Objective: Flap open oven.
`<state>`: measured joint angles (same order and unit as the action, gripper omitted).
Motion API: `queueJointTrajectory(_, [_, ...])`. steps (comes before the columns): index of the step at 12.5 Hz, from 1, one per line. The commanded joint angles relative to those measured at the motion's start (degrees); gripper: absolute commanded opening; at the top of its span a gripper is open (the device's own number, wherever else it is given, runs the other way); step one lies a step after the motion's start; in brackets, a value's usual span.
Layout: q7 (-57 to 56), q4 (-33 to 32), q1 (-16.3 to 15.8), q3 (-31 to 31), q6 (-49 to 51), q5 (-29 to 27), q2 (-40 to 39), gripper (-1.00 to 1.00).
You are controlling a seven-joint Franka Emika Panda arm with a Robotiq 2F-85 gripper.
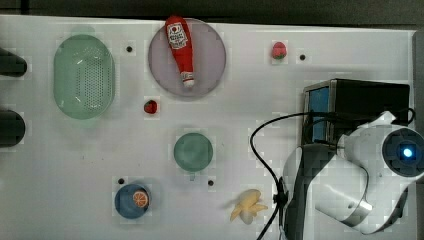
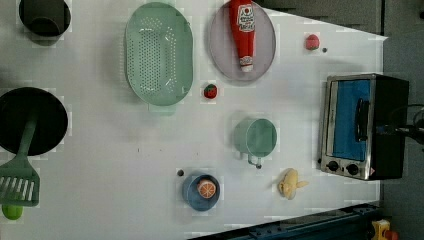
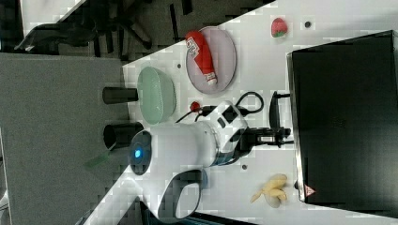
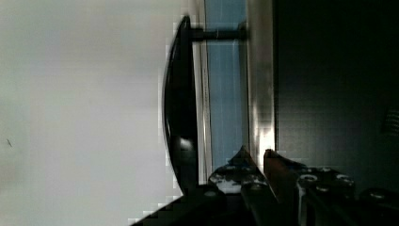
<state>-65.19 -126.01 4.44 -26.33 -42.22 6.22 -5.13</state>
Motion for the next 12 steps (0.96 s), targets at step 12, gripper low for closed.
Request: queueJointTrajectory(12, [6.74,-1.39,-4.4,2.86,-3.87,10.64,-3.55,-0.65])
